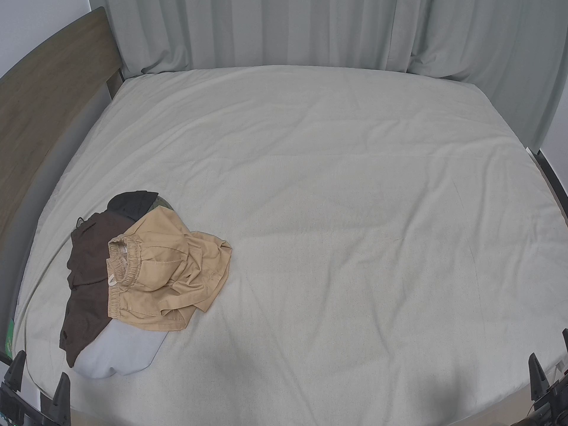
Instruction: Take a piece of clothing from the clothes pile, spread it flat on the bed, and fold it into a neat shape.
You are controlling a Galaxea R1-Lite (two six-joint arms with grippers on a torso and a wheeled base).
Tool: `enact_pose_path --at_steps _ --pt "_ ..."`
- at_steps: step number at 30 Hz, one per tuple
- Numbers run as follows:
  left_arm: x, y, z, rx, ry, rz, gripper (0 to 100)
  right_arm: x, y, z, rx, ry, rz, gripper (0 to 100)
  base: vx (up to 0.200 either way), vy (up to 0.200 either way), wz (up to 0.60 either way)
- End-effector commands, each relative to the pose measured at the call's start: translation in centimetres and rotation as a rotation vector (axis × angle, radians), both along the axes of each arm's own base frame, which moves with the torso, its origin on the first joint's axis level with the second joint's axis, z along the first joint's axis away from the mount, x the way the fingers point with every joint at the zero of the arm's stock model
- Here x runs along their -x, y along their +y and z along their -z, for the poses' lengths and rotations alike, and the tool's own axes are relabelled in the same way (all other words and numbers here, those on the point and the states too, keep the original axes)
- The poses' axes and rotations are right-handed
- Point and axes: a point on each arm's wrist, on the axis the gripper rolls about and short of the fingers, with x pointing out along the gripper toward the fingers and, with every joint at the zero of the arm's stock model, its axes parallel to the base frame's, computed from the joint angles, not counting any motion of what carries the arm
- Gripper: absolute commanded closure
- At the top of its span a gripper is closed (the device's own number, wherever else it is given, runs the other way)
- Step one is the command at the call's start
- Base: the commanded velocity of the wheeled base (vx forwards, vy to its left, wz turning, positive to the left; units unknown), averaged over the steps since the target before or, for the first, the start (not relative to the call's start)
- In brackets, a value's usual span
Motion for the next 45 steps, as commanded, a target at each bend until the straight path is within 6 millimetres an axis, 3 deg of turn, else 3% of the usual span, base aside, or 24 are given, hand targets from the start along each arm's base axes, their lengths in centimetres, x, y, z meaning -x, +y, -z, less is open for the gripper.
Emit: enact_pose_path --at_steps 1,10,15,23,35,45 --pt "0.0 0.0 0.5 -0.001 -0.001 -0.001 0 -0.1 0.0 0.5 -0.001 0.01 0.0 0 0.0 0.0 0.0" --pt "0.0 0.0 0.4 -0.004 -0.01 0.001 0 -0.1 0.0 0.5 -0.003 0.009 0.002 0 0.0 0.0 0.0" --pt "0.8 0.0 -3.7 -0.004 -0.175 -0.01 0 -0.1 0.0 0.5 -0.004 0.01 0.002 0 0.0 0.0 0.0" --pt "-0.2 0.0 -4.7 0.001 -0.097 0.026 0 -0.1 0.0 0.5 -0.004 0.01 0.002 0 0.0 0.0 0.0" --pt "-1.5 0.1 -7.9 0.051 -0.056 0.138 0 -0.1 0.0 0.5 -0.004 0.01 0.003 0 0.0 0.0 0.0" --pt "-4.2 -0.3 -9.2 0.076 -0.031 0.155 0 -0.1 0.0 0.5 -0.006 0.01 0.003 0 0.0 0.0 0.0"
